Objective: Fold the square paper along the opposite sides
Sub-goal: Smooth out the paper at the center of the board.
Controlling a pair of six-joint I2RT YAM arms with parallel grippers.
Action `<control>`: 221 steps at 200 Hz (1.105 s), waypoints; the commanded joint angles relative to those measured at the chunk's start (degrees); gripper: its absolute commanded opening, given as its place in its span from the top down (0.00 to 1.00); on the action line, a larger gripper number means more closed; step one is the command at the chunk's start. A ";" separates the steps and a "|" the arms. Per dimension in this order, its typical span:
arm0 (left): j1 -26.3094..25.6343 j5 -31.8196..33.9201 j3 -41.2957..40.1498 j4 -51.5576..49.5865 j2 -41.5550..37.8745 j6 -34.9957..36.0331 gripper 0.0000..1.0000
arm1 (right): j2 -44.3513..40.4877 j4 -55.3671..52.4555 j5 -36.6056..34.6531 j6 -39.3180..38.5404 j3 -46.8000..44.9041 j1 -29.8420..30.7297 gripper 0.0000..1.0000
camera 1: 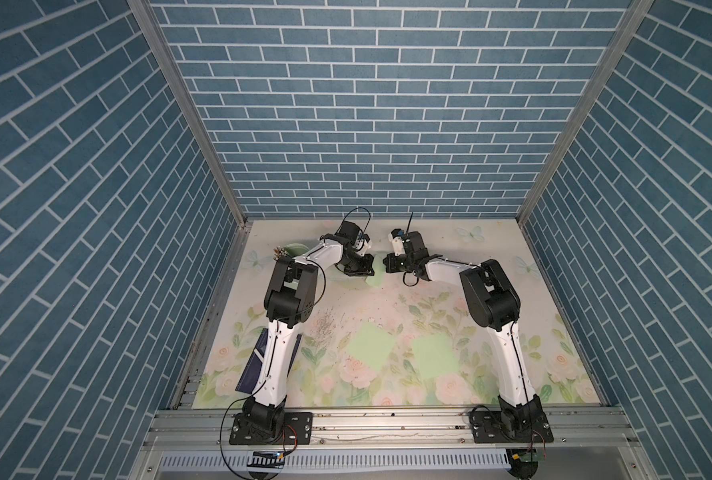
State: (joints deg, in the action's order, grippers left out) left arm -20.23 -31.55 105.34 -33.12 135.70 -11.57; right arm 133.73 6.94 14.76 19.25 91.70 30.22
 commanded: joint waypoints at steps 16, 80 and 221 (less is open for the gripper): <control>1.24 13.27 -4.53 -8.71 7.73 1.11 1.00 | 0.08 -6.04 -4.85 -1.29 -1.65 -0.95 1.00; 1.24 13.36 -4.62 -8.71 7.57 1.20 1.00 | -1.46 -5.70 -5.83 -1.75 -4.80 -2.25 1.00; -0.14 6.91 10.66 0.93 9.98 -18.43 0.97 | -15.03 2.59 -1.68 0.44 -13.89 -2.71 1.00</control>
State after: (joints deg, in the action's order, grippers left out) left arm -19.92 -29.98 116.46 -29.93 142.26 -27.22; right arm 120.42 7.97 12.05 19.22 80.25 27.14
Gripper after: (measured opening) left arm 0.053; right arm 0.062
